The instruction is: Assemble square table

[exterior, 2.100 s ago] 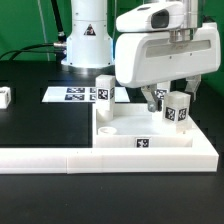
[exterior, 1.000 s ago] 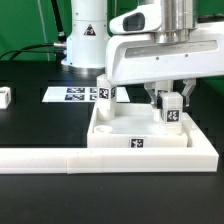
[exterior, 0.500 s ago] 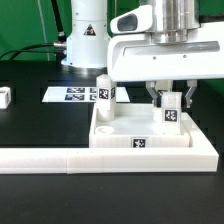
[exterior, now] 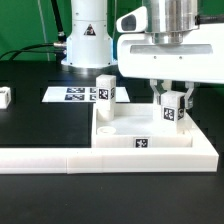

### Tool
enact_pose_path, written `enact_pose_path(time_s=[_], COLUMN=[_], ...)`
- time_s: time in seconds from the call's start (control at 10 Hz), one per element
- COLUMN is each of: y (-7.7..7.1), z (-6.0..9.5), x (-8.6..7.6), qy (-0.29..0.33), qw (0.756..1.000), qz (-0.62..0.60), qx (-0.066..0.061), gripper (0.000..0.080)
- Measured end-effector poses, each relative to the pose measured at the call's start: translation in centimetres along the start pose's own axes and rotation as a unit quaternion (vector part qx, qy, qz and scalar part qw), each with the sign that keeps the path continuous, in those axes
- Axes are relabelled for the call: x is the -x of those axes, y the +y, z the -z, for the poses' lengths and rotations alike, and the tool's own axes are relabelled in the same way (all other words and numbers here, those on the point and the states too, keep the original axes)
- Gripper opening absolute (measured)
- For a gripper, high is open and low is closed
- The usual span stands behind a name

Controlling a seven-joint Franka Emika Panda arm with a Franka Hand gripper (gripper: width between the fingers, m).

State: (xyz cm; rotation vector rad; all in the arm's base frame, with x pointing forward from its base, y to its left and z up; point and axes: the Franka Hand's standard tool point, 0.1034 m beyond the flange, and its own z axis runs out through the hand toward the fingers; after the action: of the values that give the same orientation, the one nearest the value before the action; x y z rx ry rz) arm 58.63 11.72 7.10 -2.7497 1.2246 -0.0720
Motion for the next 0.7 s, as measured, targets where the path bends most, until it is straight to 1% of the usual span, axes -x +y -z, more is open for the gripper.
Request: enact_pose_path(time_s=[0.1, 0.2, 0.3, 0.4, 0.5, 0.7], y=[-0.02, -0.06, -0.06, 0.01, 0.18, 0.22], z=[-0.01, -0.02, -0.02, 0.03, 0.10, 0.08], x=[0.04, 0.14, 0.15, -0.02, -0.43, -0.45], qy=[0.001, 0.001, 0.000, -0.001, 0.000, 0.000], qw=[1.000, 0.996, 0.994, 0.984, 0.969, 0.959], qz=[0.024, 0.090, 0.113, 0.176, 0.246, 0.283], qx=[0.001, 0.001, 0.002, 0.003, 0.003, 0.003], gripper=[0.0292, 0.0520, 0.0520, 0.0626, 0.0626, 0.0648])
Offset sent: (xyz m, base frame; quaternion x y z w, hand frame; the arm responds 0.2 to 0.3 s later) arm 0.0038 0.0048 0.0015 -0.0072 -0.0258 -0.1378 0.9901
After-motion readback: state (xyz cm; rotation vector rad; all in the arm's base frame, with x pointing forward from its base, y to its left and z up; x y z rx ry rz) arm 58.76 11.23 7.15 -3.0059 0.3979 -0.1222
